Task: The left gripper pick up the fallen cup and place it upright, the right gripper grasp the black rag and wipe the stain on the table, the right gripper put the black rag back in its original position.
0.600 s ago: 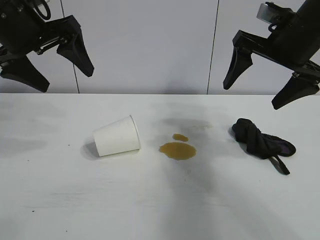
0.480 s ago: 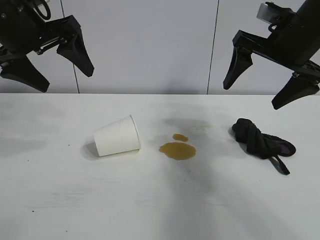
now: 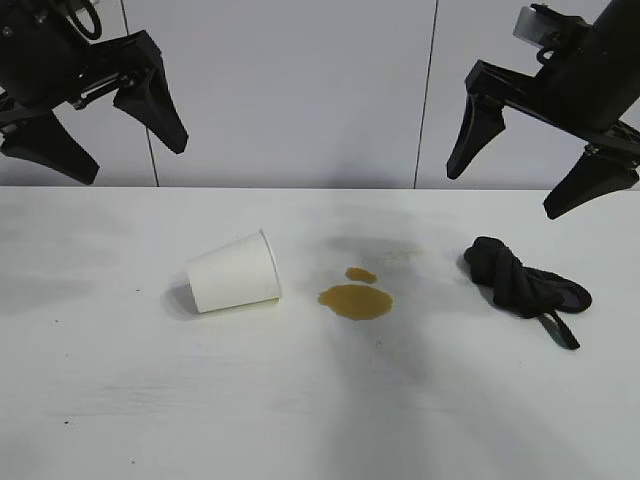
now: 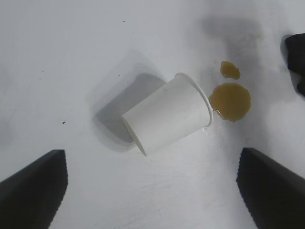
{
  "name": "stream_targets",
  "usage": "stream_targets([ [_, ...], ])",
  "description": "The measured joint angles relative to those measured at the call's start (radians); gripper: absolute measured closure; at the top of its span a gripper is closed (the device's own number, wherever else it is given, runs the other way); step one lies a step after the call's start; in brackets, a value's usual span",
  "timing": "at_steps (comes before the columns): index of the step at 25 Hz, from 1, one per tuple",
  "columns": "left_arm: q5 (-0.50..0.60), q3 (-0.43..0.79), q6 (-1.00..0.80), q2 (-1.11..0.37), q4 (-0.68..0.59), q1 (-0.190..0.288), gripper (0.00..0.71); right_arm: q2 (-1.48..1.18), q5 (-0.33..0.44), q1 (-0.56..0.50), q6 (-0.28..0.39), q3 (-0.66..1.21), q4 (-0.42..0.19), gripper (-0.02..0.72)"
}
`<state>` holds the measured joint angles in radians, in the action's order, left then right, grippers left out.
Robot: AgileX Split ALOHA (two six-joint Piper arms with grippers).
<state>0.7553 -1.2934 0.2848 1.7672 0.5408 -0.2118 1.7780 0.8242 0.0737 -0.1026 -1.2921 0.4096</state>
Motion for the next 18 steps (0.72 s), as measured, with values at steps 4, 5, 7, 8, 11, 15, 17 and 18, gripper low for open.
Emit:
stream_targets([
  [4,0.004,0.0,0.0,0.0,-0.002,0.0,0.016,0.0,0.0,0.0,0.0,0.0,0.0,0.009],
  [5,0.005,0.0,0.0,0.0,-0.007,0.0,0.016,0.0,0.0,0.0,0.0,0.0,0.0,0.009],
  [7,0.012,0.0,0.0,0.0,-0.028,0.0,0.016,0.0,0.0,0.0,0.0,0.0,0.0,0.009],
  [8,0.024,0.0,0.0,0.0,-0.041,0.0,0.016,0.0,0.0,0.0,0.0,0.0,0.0,0.009],
  [11,0.031,0.0,0.001,0.0,-0.056,0.0,0.016,0.0,0.0,0.0,0.0,0.0,0.0,0.009],
  [15,0.023,-0.002,0.196,0.0,-0.055,-0.01,0.016,0.0,0.002,0.0,0.0,0.0,0.0,0.009],
  [17,0.024,-0.002,0.352,0.0,-0.055,-0.035,0.016,0.0,0.007,0.0,-0.003,0.0,0.0,0.009],
  [18,0.019,-0.002,0.403,0.0,-0.055,-0.052,0.016,0.0,0.007,0.0,-0.003,0.0,0.0,0.009],
])
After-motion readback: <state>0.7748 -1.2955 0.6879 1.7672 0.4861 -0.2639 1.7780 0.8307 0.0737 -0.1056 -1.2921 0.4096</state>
